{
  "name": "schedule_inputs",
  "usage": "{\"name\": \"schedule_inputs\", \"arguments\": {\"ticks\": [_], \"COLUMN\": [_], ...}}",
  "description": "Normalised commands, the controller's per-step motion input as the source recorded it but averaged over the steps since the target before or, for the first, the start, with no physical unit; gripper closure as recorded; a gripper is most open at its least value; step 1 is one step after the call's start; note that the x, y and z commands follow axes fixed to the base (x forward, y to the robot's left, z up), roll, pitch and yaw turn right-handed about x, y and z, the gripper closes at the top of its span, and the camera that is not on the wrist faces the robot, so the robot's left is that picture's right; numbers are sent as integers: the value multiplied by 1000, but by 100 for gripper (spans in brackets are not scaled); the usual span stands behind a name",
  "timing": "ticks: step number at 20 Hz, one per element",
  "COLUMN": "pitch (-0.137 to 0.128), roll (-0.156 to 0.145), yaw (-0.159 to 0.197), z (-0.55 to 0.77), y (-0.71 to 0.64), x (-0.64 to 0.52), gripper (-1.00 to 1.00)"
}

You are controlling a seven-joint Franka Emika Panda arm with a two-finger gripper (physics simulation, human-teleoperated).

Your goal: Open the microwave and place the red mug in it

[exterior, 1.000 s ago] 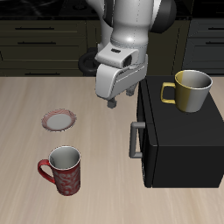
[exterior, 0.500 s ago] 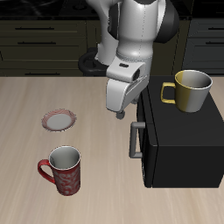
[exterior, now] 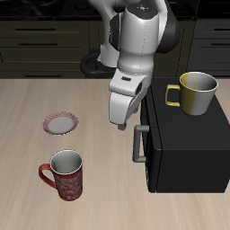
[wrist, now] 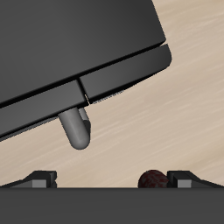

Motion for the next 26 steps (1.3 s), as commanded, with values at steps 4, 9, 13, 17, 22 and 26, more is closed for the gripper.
{"name": "schedule_inputs", "arguments": {"ticks": [4,9,13,17,22,26], "pitch": [-4,-9,13,26,22,19], "roll": [7,8,15,34,11,7], "yaw": [46,15,6,6,88,97], "z": [-95,-19,-235,-227,-410,-430], "y": [96,149,152,169,140,146], "x": [-16,32,9,-17,-16,-32], "gripper": [-100,-100,-100,-100,-100,-100]}}
